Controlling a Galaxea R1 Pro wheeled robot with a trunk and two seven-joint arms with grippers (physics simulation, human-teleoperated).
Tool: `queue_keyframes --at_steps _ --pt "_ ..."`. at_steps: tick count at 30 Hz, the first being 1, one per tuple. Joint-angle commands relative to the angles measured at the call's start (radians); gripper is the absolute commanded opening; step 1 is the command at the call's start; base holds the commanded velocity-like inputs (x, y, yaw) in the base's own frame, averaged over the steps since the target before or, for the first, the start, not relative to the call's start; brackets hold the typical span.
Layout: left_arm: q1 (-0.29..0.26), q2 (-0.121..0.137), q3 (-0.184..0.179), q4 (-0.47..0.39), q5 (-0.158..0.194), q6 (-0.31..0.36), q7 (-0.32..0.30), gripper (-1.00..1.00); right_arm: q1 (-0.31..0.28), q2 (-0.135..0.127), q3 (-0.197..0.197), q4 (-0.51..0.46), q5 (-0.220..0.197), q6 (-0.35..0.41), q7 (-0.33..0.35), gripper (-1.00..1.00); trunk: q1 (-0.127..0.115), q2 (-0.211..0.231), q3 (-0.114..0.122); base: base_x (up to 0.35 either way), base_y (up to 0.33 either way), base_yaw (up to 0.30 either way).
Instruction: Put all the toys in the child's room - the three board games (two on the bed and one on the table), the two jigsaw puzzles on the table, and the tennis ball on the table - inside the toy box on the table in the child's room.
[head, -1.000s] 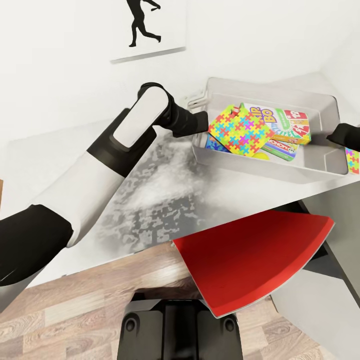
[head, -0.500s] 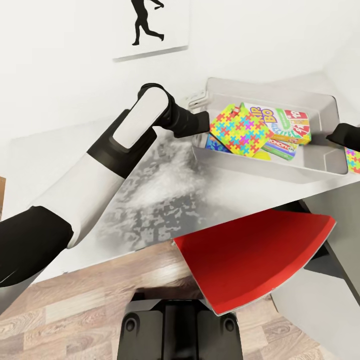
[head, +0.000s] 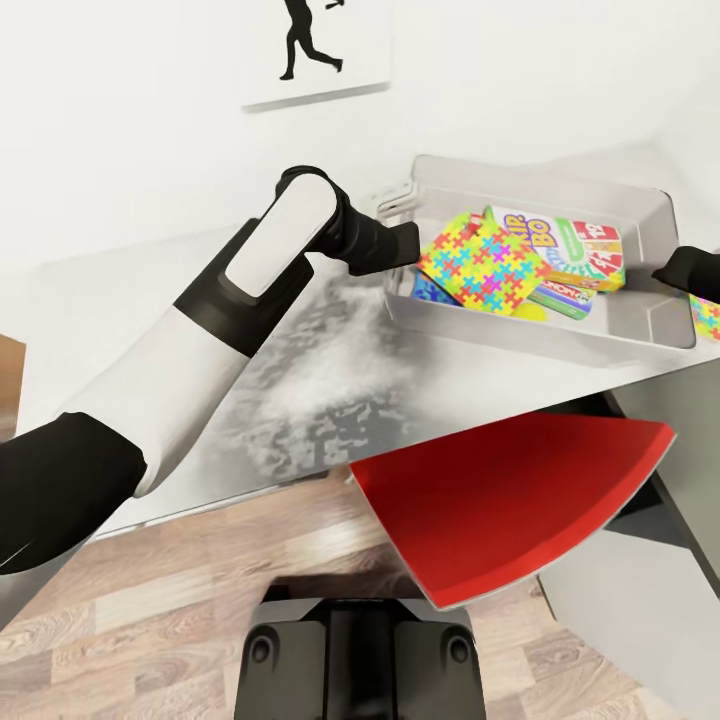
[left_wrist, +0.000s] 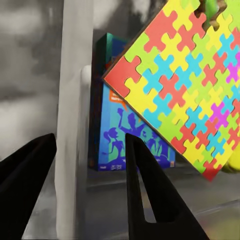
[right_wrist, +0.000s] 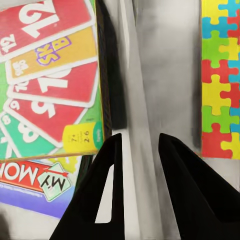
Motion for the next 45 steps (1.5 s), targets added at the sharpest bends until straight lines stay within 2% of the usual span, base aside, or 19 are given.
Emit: queue_keyframes --at_steps 1,20,36,45 --pt "-0.001 -0.001 -0.001 0.0 0.024 -0.008 0.009 -1.0 -0.001 0.0 0.0 -0.001 -0.056 0.002 -0.007 -1.0 0.0 -0.002 -0.001 -0.005 0.0 0.22" --pt "-0.001 -0.001 -0.001 -0.001 0.024 -0.008 0.008 -1.0 -0.001 0.0 0.0 -0.001 -0.057 0.002 -0.007 -1.0 0.0 -0.002 -0.001 -0.01 -0.003 0.277" --pt "-0.001 -0.001 0.002 -0.02 0.025 -0.008 0.008 -1.0 -0.001 0.0 0.0 -0.018 -0.056 0.002 -0.007 -1.0 0.0 -0.002 -0.001 -0.13 -0.026 0.04" --pt "0.008 0.001 0.002 -0.022 0.026 -0.008 0.007 -1.0 -0.001 0.0 0.0 -0.018 -0.057 0.002 -0.008 -1.0 0.0 -0.002 -0.001 -0.006 -0.001 0.207"
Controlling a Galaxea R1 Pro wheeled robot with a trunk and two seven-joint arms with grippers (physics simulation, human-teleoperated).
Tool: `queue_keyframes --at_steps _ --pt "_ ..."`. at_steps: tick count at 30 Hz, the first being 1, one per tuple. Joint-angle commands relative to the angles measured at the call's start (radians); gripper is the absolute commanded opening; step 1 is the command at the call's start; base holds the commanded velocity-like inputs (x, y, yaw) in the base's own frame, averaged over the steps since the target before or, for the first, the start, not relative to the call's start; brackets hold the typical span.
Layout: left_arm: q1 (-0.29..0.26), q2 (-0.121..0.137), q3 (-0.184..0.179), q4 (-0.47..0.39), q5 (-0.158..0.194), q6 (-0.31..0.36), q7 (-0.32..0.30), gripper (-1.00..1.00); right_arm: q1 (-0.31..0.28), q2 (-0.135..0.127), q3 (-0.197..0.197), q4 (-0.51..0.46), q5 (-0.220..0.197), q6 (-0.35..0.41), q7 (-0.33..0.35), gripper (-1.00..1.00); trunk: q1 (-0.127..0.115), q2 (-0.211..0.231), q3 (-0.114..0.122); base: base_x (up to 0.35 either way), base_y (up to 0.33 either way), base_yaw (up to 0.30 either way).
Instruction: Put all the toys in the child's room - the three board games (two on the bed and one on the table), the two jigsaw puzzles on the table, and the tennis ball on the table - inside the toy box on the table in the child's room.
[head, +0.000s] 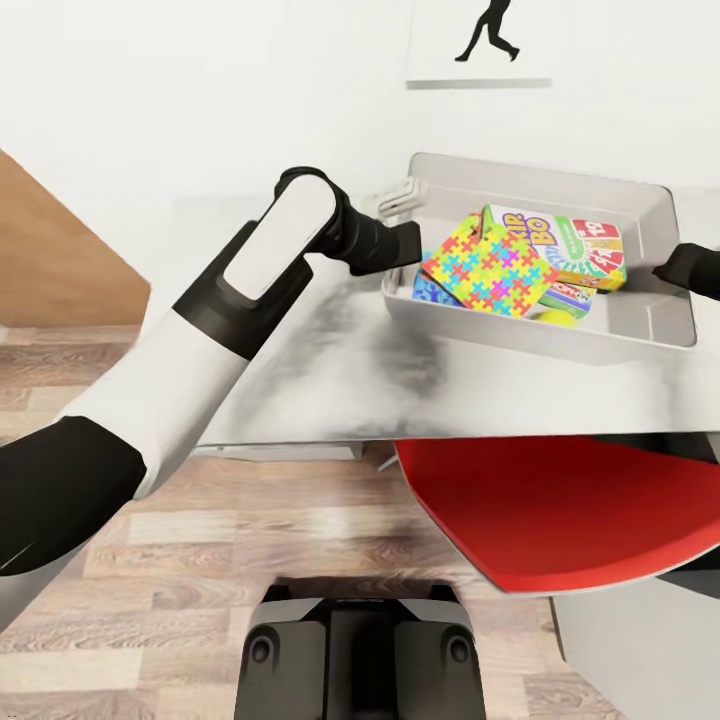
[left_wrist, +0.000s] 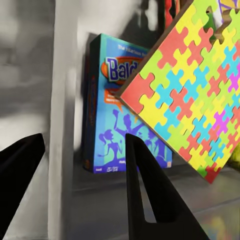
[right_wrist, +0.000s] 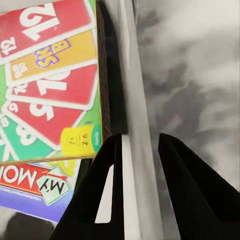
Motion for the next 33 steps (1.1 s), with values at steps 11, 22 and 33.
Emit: queue_keyframes --at_steps 11,22,33 --pt "0.003 0.002 -0.001 0.0 0.04 -0.003 0.01 -1.0 -0.001 0.0 -0.001 -0.002 -0.059 0.002 -0.007 -1.0 0.001 -0.002 -0.001 0.0 0.0 0.292" --pt "0.012 0.004 0.004 0.0 0.041 -0.002 0.007 -1.0 -0.001 0.0 -0.001 -0.002 -0.058 0.002 -0.007 -1.0 0.001 -0.002 -0.001 0.0 0.033 0.21" --pt "0.013 0.005 0.005 -0.001 0.042 -0.002 0.005 -1.0 -0.001 0.0 -0.002 -0.002 -0.057 0.002 -0.007 -1.0 0.001 -0.002 -0.001 0.0 0.245 0.02"
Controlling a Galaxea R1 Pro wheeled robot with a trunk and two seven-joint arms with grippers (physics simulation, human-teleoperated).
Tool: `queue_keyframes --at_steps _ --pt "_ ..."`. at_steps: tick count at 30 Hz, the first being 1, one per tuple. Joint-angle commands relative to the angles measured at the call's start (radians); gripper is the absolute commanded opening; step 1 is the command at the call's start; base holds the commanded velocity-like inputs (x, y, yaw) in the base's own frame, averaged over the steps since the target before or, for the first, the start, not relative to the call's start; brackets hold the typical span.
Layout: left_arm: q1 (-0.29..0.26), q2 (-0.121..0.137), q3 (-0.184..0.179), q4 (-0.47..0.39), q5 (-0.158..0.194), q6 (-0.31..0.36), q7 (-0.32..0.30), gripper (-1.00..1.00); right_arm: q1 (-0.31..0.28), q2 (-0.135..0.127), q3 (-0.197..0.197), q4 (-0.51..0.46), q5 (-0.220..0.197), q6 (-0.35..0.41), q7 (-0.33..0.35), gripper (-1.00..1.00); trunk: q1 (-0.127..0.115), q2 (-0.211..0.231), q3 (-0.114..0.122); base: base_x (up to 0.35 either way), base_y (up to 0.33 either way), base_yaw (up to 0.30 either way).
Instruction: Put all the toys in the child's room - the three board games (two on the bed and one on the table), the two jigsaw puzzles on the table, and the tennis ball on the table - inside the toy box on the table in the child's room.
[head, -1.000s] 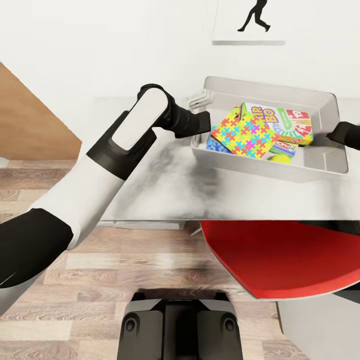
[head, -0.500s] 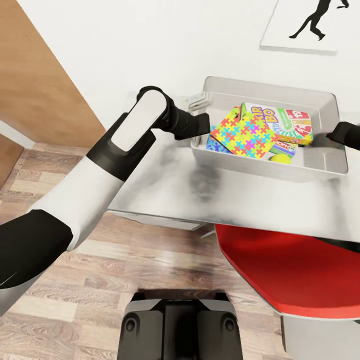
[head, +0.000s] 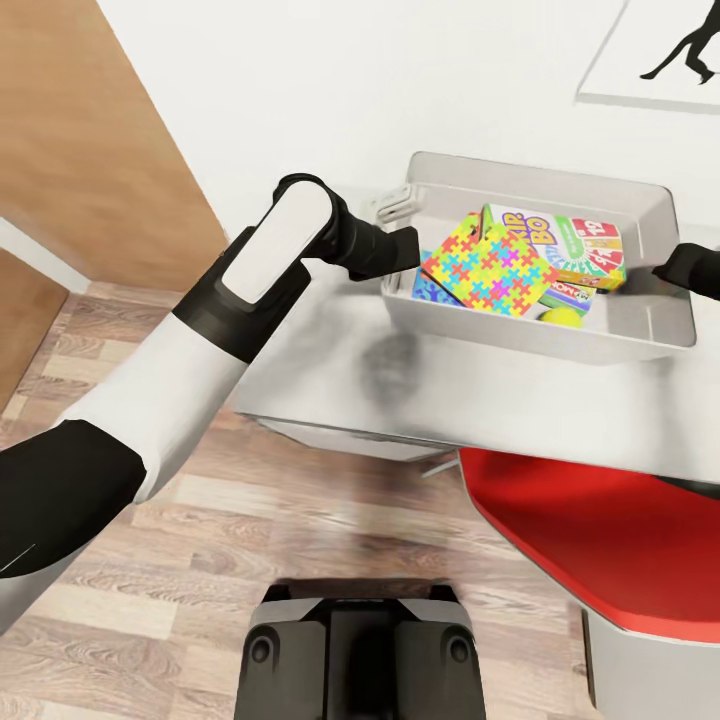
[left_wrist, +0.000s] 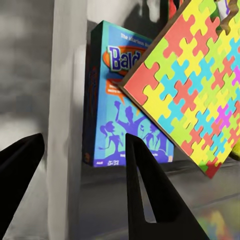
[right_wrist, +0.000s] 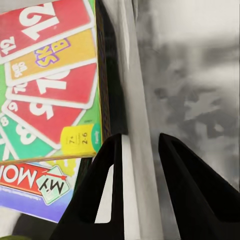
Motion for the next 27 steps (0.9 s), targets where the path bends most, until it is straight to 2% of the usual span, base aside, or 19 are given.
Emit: queue_keyframes --at_steps 1,8,13,27 --pt "-0.001 0.0 -0.001 -0.001 0.026 -0.007 0.008 -1.0 -0.002 0.0 -0.001 -0.002 -0.053 0.002 -0.007 -1.0 0.0 -0.002 -0.001 0.0 0.283 0.003" --pt "-0.001 0.0 0.0 0.0 0.026 -0.006 0.007 -1.0 -0.002 0.0 0.0 -0.002 -0.054 0.002 -0.007 -1.0 0.0 -0.002 -0.001 0.0 0.288 -0.003" --pt "-0.001 0.001 0.0 0.0 0.025 -0.006 0.007 -1.0 -0.001 0.0 0.0 -0.011 -0.055 0.002 -0.006 -1.0 0.0 -0.002 0.0 0.0 0.255 -0.121" --pt "0.003 0.002 -0.001 0.001 0.023 -0.007 0.014 -1.0 0.0 0.0 0.0 -0.039 -0.053 0.002 -0.007 -1.0 0.0 -0.002 0.002 0.0 0.068 -0.04"
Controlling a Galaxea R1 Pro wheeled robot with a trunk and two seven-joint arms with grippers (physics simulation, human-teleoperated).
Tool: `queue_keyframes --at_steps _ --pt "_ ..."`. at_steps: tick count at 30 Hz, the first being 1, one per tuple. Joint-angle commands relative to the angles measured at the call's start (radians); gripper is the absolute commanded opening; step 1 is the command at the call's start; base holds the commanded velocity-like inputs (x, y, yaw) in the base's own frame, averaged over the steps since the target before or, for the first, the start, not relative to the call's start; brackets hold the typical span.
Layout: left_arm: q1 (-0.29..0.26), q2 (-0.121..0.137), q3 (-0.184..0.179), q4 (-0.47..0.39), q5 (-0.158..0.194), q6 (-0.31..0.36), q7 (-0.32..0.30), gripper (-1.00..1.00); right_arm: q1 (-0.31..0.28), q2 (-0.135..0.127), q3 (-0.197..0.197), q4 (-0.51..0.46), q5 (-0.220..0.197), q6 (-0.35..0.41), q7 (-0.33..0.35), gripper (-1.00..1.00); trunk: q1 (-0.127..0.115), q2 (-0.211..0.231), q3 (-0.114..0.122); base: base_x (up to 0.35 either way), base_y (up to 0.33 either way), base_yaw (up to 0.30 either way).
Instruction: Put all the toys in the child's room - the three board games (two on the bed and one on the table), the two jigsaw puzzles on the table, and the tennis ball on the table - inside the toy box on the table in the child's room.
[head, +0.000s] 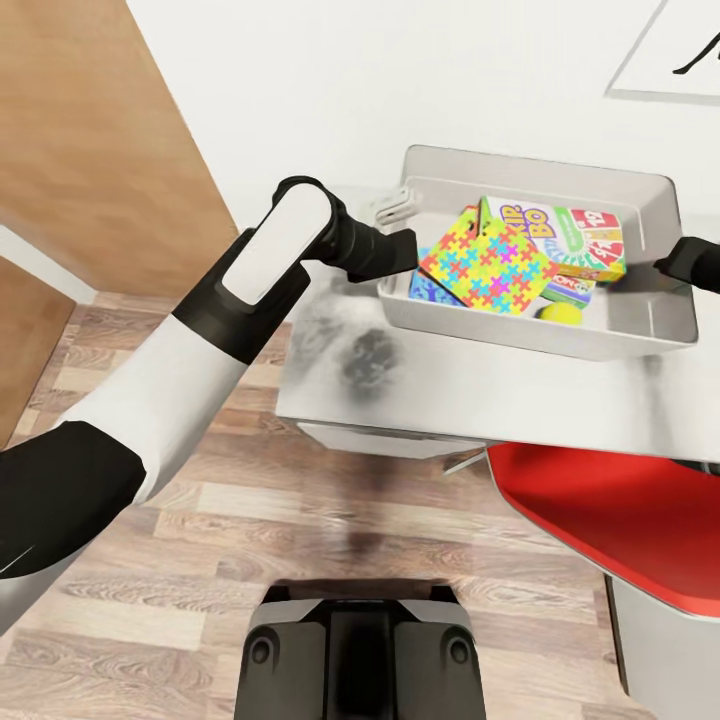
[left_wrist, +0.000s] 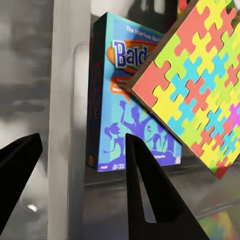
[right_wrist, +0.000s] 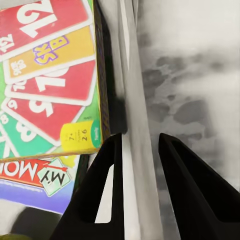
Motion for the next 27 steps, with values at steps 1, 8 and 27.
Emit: queue_keyframes --at_steps 1,8,27 --pt "0.0 0.0 -0.001 -0.001 0.025 -0.007 0.009 -1.0 -0.001 0.0 0.0 -0.002 -0.054 0.002 -0.008 -1.0 0.001 -0.002 -0.001 0.0 0.2 -0.003" --pt "0.001 0.0 -0.001 -0.001 0.026 -0.007 0.008 -1.0 -0.001 0.0 0.0 -0.003 -0.055 0.002 -0.008 -1.0 0.001 -0.002 -0.001 0.0 0.251 -0.001" --pt "0.003 0.0 -0.001 -0.001 0.023 -0.008 0.009 -1.0 -0.001 0.0 0.0 -0.004 -0.06 0.002 -0.008 -1.0 0.001 -0.002 -0.001 0.0 0.067 0.0"
